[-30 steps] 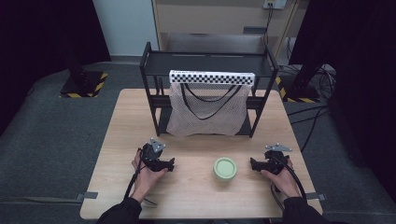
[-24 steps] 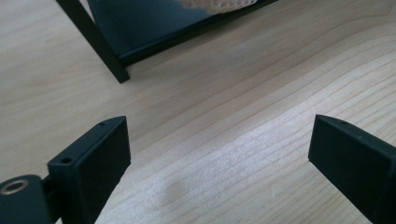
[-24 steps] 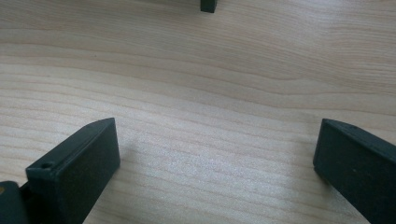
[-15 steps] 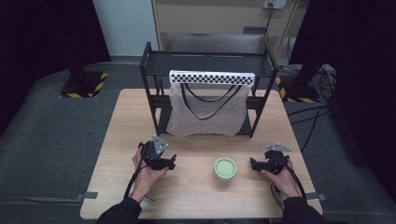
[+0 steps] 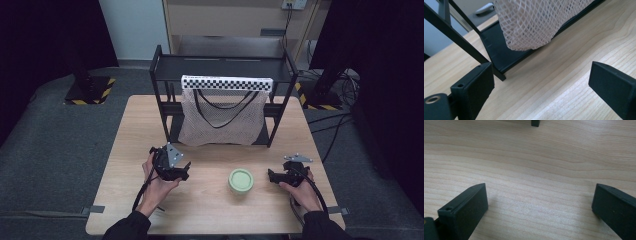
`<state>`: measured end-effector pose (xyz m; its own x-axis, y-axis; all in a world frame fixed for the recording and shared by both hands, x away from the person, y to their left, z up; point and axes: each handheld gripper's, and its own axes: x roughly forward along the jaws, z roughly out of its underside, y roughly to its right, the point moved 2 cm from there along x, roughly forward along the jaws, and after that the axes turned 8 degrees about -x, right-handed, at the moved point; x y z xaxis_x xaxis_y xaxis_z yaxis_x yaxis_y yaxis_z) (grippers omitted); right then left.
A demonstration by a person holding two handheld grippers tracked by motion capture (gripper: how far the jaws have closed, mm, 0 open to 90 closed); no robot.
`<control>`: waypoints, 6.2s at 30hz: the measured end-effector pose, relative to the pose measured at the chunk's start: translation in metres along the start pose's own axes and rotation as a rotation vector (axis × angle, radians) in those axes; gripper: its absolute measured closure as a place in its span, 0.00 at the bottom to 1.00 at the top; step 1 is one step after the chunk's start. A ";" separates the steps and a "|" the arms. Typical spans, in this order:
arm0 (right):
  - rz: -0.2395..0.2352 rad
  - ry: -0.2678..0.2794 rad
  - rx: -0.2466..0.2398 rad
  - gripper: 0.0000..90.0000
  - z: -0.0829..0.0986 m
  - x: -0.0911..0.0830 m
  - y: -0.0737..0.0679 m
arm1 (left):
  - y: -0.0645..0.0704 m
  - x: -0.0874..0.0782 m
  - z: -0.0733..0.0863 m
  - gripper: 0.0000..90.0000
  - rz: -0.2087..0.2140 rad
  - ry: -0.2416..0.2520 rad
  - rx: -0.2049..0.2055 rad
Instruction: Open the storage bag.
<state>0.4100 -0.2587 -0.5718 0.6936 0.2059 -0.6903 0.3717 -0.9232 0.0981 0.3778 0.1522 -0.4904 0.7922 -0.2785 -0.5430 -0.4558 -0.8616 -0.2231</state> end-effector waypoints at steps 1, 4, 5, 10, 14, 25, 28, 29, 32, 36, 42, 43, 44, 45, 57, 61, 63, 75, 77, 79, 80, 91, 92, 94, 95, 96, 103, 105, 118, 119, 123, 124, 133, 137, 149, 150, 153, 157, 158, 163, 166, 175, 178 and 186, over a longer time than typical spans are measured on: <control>0.000 0.000 0.000 0.01 0.000 0.000 0.000 | 0.000 -0.001 -0.001 0.06 -0.001 0.006 0.003; 0.000 0.000 0.000 0.01 0.000 0.000 0.000 | 0.000 -0.002 -0.003 0.06 0.000 0.013 0.012; 0.001 0.000 0.000 0.01 0.000 0.000 0.000 | 0.001 -0.003 -0.006 0.07 0.001 0.023 0.022; 0.001 0.000 -0.001 0.01 0.000 0.000 0.000 | 0.001 -0.006 -0.011 0.07 0.001 0.044 0.032; 0.001 0.000 0.000 0.01 0.000 0.000 0.000 | 0.002 -0.008 -0.016 0.07 -0.005 0.060 0.057; 0.001 0.000 0.000 0.01 0.000 0.000 0.000 | -0.001 -0.015 -0.030 0.07 -0.009 0.095 0.084; 0.001 0.000 0.000 0.01 0.000 0.000 0.000 | -0.003 -0.016 -0.038 0.07 0.000 0.111 0.091; 0.001 -0.001 0.000 0.01 0.000 0.000 0.000 | -0.004 -0.017 -0.045 0.07 0.003 0.120 0.102; 0.001 0.000 0.000 0.01 0.000 0.000 0.000 | -0.003 -0.017 -0.057 0.07 0.010 0.133 0.121; 0.001 -0.001 0.000 0.01 0.000 0.000 0.000 | 0.000 -0.017 -0.068 0.07 0.010 0.141 0.165; 0.001 -0.001 0.000 0.01 0.000 0.000 0.000 | 0.001 -0.019 -0.083 0.07 0.001 0.146 0.229; 0.001 0.000 0.000 0.01 0.000 0.000 0.000 | 0.000 -0.021 -0.090 0.07 -0.007 0.147 0.260; 0.001 -0.001 0.000 0.01 0.000 0.000 0.000 | 0.001 -0.022 -0.093 0.07 -0.009 0.149 0.274; 0.001 -0.001 0.000 0.01 0.000 0.000 0.000 | 0.001 -0.022 -0.093 0.07 -0.009 0.149 0.274; 0.001 0.000 0.000 0.01 0.000 0.000 0.000 | 0.006 -0.033 -0.131 0.08 -0.032 0.159 0.455; 0.001 0.000 -0.001 0.01 0.000 0.000 0.000 | 0.011 -0.034 -0.139 0.08 -0.028 0.163 0.484; 0.001 0.000 -0.001 0.01 0.000 0.000 0.000 | 0.013 -0.033 -0.143 0.08 -0.028 0.161 0.503; 0.001 -0.001 0.000 0.01 0.000 0.000 0.000 | 0.024 -0.032 -0.157 0.09 -0.017 0.172 0.588; 0.001 -0.001 0.000 0.01 0.000 0.000 0.000 | 0.026 -0.031 -0.159 0.09 -0.011 0.177 0.593; 0.000 -0.001 0.001 0.01 0.000 0.000 0.000 | 0.028 -0.029 -0.161 0.09 -0.007 0.173 0.602; 0.000 -0.001 0.001 0.01 0.000 0.000 0.000 | 0.028 -0.028 -0.161 0.09 -0.008 0.171 0.608; 0.000 -0.001 0.001 0.01 0.000 0.000 0.000 | 0.031 -0.020 -0.166 0.09 0.001 0.162 0.651; 0.000 -0.001 0.001 0.01 0.000 0.000 0.000 | 0.031 -0.019 -0.167 0.09 0.001 0.162 0.658; 0.000 -0.001 0.001 0.01 0.000 0.000 0.000 | 0.033 -0.018 -0.168 0.09 0.002 0.160 0.672; 0.000 -0.001 0.001 0.01 0.000 0.000 0.000 | 0.033 -0.018 -0.169 0.10 0.003 0.162 0.676; 0.000 -0.001 0.001 0.01 0.000 0.000 0.000 | 0.034 -0.017 -0.169 0.10 0.008 0.163 0.680; 0.000 -0.001 0.001 0.01 0.000 0.000 0.000 | 0.041 -0.011 -0.174 0.10 0.011 0.149 0.721; 0.000 -0.001 0.001 0.01 0.000 0.000 0.000 | 0.043 -0.009 -0.175 0.11 0.013 0.150 0.728; 0.000 -0.001 0.001 0.01 0.000 0.000 0.000 | 0.049 0.002 -0.181 0.12 0.014 0.138 0.765; 0.000 -0.001 0.001 0.01 0.000 0.000 0.000 | 0.049 0.003 -0.181 0.12 0.013 0.135 0.768; 0.000 -0.001 0.001 0.01 0.000 0.000 0.000 | 0.050 0.008 -0.181 0.13 0.015 0.125 0.770; 0.000 -0.001 0.001 0.01 0.000 0.000 0.000 | 0.050 0.009 -0.180 0.13 0.018 0.124 0.768; 0.000 -0.002 0.000 0.01 0.000 0.000 0.000 | 0.052 0.013 -0.180 0.14 0.019 0.117 0.777; -0.001 -0.002 -0.001 0.01 0.000 0.000 0.000 | 0.055 0.015 -0.178 0.15 0.032 0.120 0.776; 0.001 -0.002 0.000 0.01 0.000 0.000 0.000 | 0.058 0.024 -0.168 0.15 0.024 0.105 0.796; 0.001 -0.001 0.000 0.01 0.000 0.000 0.000 | 0.058 0.024 -0.168 0.15 0.024 0.108 0.796; 0.001 -0.001 0.000 0.01 0.000 0.000 0.000 | 0.058 0.026 -0.167 0.16 0.024 0.105 0.800; 0.001 -0.002 0.000 0.01 0.000 0.000 0.000 | 0.058 0.029 -0.163 0.16 0.022 0.106 0.798; 0.001 -0.002 0.000 0.01 0.000 0.000 0.000 | 0.058 0.030 -0.163 0.16 0.020 0.109 0.798; 0.001 -0.001 0.000 0.01 0.000 0.000 0.000 | 0.061 0.028 -0.158 0.19 -0.024 0.163 0.826; 0.001 -0.002 0.000 0.01 0.000 0.000 0.000 | 0.064 0.029 -0.153 0.19 -0.044 0.180 0.831; 0.001 -0.002 0.000 0.01 0.000 0.000 0.000 | 0.071 0.023 -0.141 0.18 -0.132 0.260 0.851; 0.001 -0.002 0.000 0.01 0.000 0.000 0.000 | 0.073 0.021 -0.139 0.19 -0.166 0.289 0.868; 0.001 -0.002 0.000 0.01 0.000 0.000 0.000 | 0.074 0.023 -0.134 0.19 -0.202 0.278 0.861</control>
<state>0.4100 -0.2586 -0.5717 0.6930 0.2045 -0.6913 0.3710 -0.9234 0.0987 0.4165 0.0247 -0.4107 0.9076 -0.3447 -0.2397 -0.3545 -0.3233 -0.8774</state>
